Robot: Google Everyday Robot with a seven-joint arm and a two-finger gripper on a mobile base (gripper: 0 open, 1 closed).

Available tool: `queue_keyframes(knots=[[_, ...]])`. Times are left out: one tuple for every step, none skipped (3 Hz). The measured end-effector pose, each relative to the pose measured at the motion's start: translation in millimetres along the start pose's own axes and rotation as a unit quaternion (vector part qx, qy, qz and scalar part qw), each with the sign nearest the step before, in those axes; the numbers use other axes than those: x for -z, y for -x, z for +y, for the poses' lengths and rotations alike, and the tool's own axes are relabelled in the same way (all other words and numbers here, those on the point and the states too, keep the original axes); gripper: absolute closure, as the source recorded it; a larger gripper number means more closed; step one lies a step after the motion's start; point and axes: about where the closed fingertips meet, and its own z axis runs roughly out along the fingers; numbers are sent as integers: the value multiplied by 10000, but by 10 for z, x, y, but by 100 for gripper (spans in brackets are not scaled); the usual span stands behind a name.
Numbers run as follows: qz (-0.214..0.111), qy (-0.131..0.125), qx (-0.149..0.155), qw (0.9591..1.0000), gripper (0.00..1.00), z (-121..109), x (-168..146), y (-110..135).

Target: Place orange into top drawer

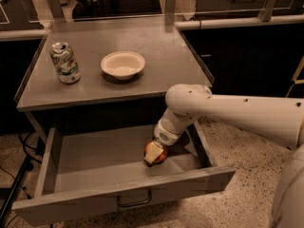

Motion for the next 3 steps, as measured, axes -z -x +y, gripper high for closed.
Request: queue_keyframes(knots=[[0, 0, 0, 10000, 58, 0, 0, 0], [0, 0, 0, 10000, 34, 0, 0, 0], [0, 1, 0, 10000, 11, 0, -1, 0]])
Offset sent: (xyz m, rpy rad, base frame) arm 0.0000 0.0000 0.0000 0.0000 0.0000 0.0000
